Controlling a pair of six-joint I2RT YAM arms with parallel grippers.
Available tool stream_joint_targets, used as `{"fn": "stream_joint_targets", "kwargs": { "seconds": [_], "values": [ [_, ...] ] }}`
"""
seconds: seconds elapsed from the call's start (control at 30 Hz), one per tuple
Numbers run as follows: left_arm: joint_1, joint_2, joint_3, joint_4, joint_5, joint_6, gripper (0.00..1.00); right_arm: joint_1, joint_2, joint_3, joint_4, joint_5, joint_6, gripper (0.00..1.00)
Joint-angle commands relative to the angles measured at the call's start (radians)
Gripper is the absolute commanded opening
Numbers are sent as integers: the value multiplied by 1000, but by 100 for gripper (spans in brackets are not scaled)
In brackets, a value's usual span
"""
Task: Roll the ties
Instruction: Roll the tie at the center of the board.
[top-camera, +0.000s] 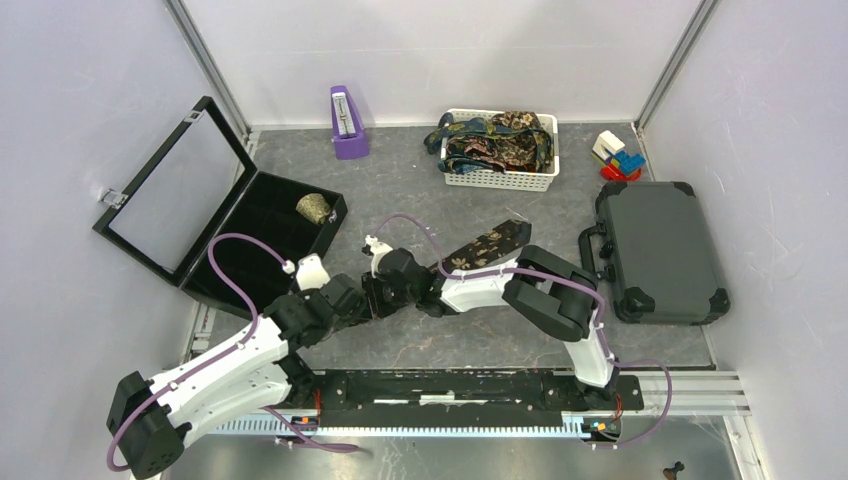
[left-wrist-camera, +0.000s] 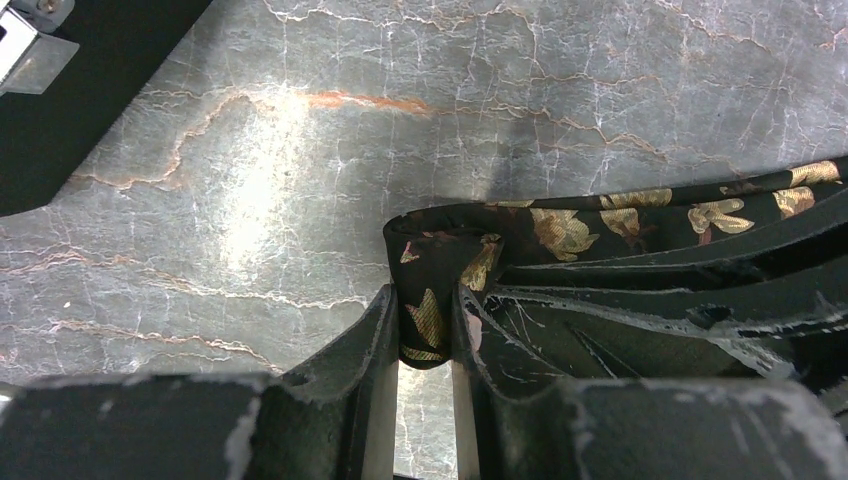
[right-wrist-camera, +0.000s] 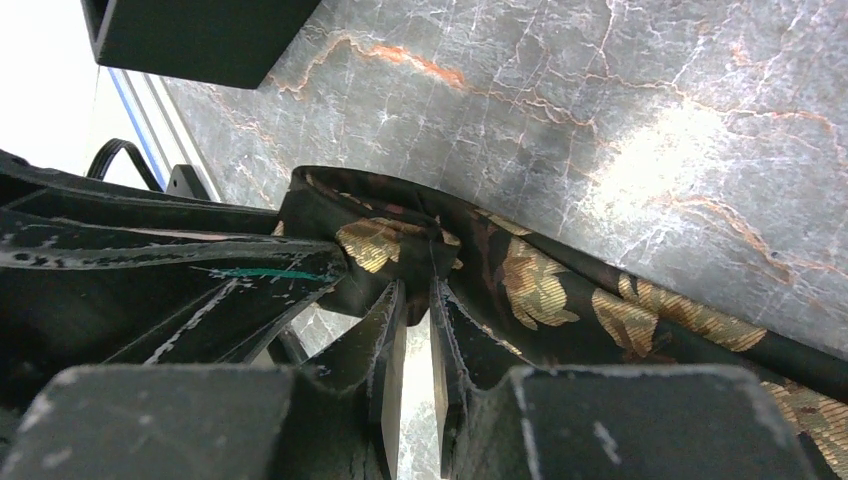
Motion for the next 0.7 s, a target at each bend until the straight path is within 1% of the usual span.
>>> {"fn": "stream_joint_targets", "kwargs": {
  "seconds": [0.0, 0.37, 0.67],
  "values": [
    [0, -10, 49, -14, -36, 47, 2, 3, 23, 45, 33, -15, 2, 20],
    [-3, 25, 79, -21, -42, 56, 2, 7, 41, 70, 35, -27, 4, 20],
    [-60, 136, 132, -41, -82, 22, 2, 6, 32, 49, 47, -28, 4, 20]
  ]
}}
